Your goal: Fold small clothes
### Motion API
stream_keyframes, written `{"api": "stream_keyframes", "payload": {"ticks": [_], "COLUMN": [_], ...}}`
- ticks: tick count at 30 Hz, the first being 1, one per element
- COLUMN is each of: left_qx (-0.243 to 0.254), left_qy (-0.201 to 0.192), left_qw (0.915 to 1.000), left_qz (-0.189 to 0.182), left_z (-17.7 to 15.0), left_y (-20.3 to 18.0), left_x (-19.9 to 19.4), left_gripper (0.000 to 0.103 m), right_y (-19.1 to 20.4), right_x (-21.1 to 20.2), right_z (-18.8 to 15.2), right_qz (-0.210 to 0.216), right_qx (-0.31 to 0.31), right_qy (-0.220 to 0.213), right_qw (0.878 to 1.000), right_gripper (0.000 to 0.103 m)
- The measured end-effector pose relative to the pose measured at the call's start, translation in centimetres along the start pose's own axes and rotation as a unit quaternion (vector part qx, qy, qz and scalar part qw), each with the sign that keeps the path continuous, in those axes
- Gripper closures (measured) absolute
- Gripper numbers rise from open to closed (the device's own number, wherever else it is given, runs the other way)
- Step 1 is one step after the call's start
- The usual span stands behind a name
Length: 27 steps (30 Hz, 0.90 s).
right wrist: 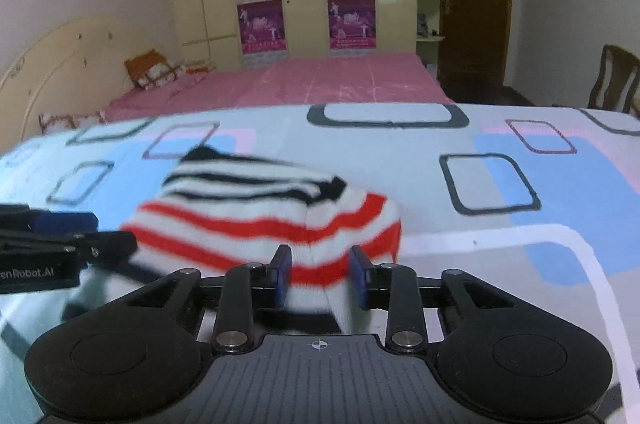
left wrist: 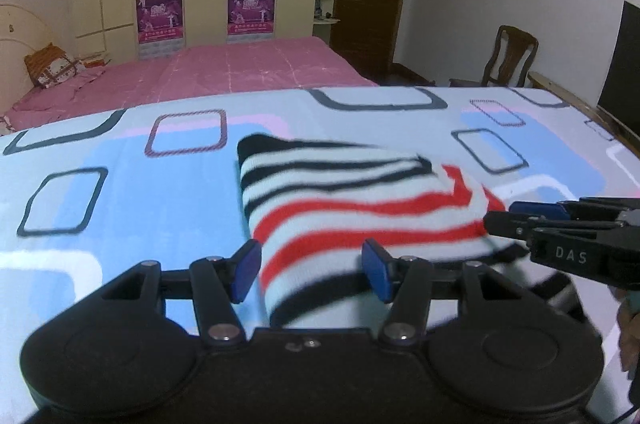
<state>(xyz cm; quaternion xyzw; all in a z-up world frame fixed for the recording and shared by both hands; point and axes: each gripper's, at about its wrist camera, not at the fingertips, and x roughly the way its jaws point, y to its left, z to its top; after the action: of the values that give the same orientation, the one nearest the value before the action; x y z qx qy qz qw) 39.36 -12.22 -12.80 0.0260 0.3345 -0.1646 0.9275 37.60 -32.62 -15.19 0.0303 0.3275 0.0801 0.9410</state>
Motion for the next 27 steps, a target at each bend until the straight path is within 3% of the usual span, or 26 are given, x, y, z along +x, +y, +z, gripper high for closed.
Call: {"api": "stream_keyframes", "payload": {"ticks": [3,4,9,13,17,23,27], "left_qx": [-0.014,-0.018,-0.011,-0.017,-0.025,-0.028,-0.049], "left_qy": [0.002,0.005,0.012,0.005,0.008,0.048,0.061], "left_qw": [0.9999,0.9998,0.9998,0.9998,0.9996,0.9983,0.9966], "left_qz": [0.004,0.003,0.009,-0.001,-0.010,-0.017,-0.024], "left_z": [-0.6,-0.7,-0.3,-0.8,-2.4,-5.6,-5.6], "left_y": [0.3,0.5,0.2,0.4,0.7,0.7,1.4], "left_x": [0.1,0.3,0.1,-1.7,-3.9,-3.8,-3.1], "left_gripper": [0.047,0.047,0.048,0.048,0.048,0.047,0.046], "right_y": [-0.3,-0.6,-1.7,-2.3,-1.6,-0.8,-2.2], "right_x": [0.1,0.4,0.7,-1.9,-5.3,-6.0,-5.1], "right_z": [-1.0,-1.3,-1.1,-1.2,-2.1,-5.7,-7.0], "right_qz": [-0.022,-0.038,-0.036,-0.006,0.009,-0.003,-0.004], "right_qx": [-0.008,-0.008,0.017,0.047,0.033,0.011,0.040], "right_qy": [0.013,0.017,0.027,0.011,0.000,0.039,0.049], "right_qw": [1.000,0.999,0.999,0.999,0.999,0.999,0.998], "right_gripper": [0.084,0.085,0.084,0.084,0.084,0.084,0.084]}}
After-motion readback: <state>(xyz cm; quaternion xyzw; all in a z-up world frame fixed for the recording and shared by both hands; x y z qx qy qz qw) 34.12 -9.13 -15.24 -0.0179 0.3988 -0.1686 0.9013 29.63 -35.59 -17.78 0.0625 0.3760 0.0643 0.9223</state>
